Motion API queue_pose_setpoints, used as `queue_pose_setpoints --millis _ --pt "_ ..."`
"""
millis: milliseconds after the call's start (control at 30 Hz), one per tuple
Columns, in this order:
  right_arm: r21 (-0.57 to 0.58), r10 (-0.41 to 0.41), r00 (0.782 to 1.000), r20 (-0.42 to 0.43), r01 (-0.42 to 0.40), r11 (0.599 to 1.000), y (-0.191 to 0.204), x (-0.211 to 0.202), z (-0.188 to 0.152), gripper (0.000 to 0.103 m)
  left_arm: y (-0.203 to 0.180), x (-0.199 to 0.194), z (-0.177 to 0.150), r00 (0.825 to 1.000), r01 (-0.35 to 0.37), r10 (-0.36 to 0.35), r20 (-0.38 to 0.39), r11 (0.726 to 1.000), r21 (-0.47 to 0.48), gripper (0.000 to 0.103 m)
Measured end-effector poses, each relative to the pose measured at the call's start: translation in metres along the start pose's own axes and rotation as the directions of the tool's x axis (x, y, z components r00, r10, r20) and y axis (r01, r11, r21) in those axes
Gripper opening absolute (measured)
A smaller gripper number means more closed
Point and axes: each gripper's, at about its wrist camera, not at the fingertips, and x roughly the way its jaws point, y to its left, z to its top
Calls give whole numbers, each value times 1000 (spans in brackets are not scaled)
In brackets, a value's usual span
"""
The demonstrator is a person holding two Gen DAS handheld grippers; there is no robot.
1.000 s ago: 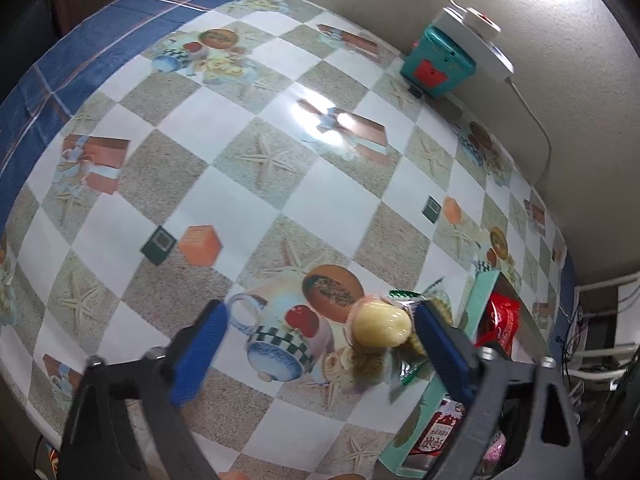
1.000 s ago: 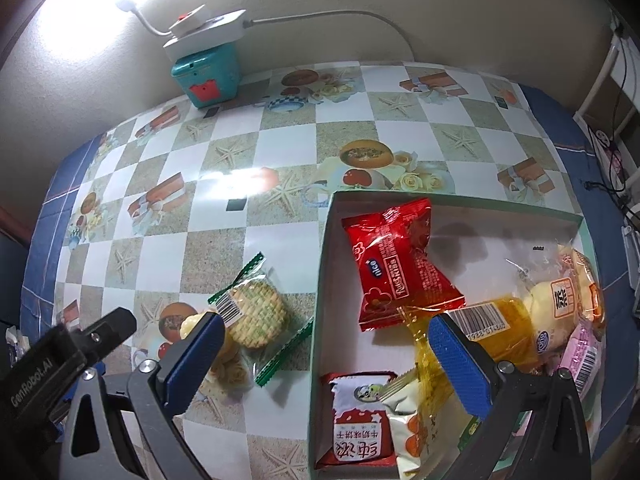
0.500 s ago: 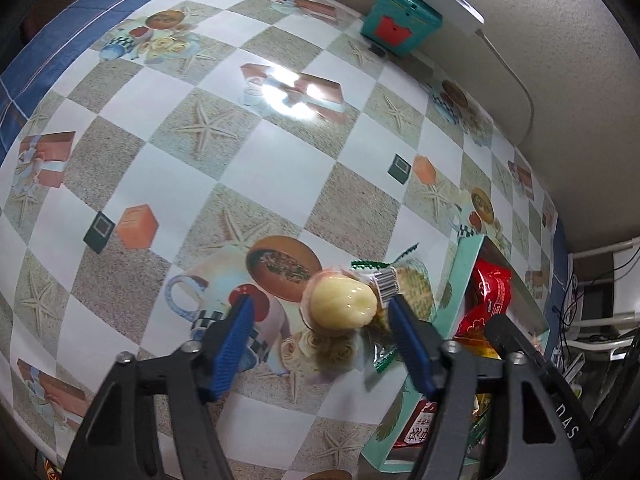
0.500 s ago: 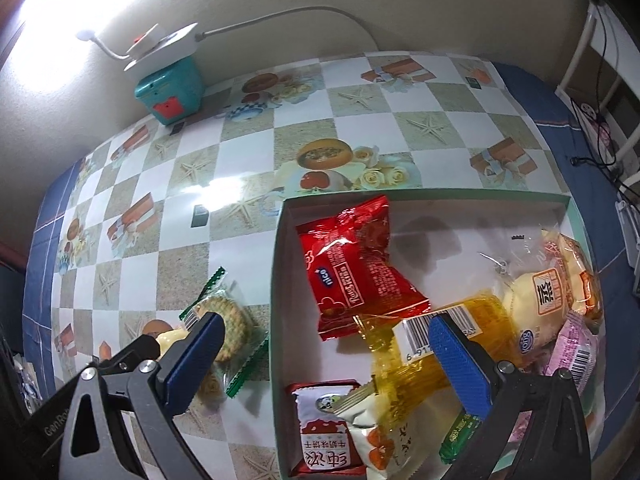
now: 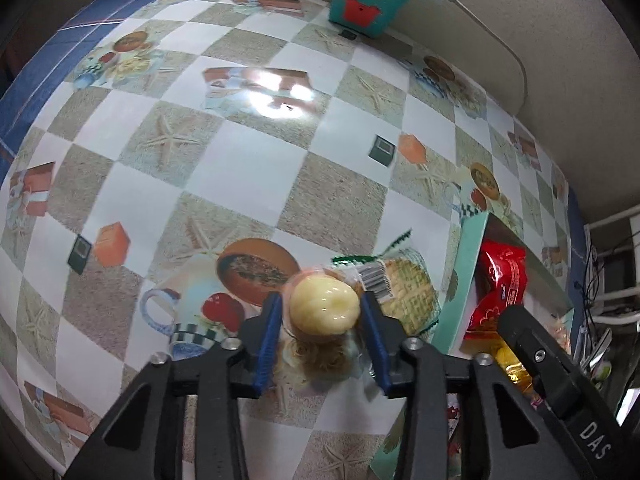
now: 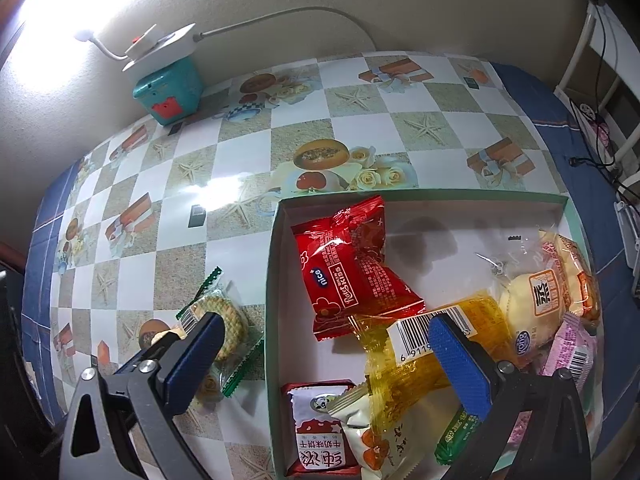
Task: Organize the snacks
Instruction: 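Grasp the yellow bun with the left gripper while the right grasps the cracker pack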
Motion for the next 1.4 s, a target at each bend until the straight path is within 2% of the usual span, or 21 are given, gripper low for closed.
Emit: queue_pose_setpoints --millis 167,433,667,767,900,1000,1233,1400 --pt "0 -3 1000 2 3 1000 -2 0 0 103 1 -1 0 1000 -10 10 7 1000 3 33" --pt "-39 11 1000 15 -10 999 9 -2 0 103 32 -12 7 1000 -3 4 22 997 -79 32" --pt "-181 53 997 58 -41 983 45 -4 -3 102 63 -24 12 999 -1 8 39 988 -156 32" --pt "-260 65 996 66 -46 965 65 -2 -7 94 73 -27 13 999 3 3 35 984 -179 32" --pt "-322 86 995 47 -67 944 84 8 -11 90 84 -32 11 999 6 1 32 978 -206 32" --pt "-345 106 994 21 -92 934 93 18 -12 83 87 -33 10 1000 10 -3 31 976 -215 32" --pt "-380 97 995 -20 -97 920 102 39 -15 83 88 -31 11 1000 20 -14 27 975 -221 32" --pt "-392 59 996 -59 -78 917 104 54 -20 83 87 -28 13 1000 21 -17 22 975 -223 32"
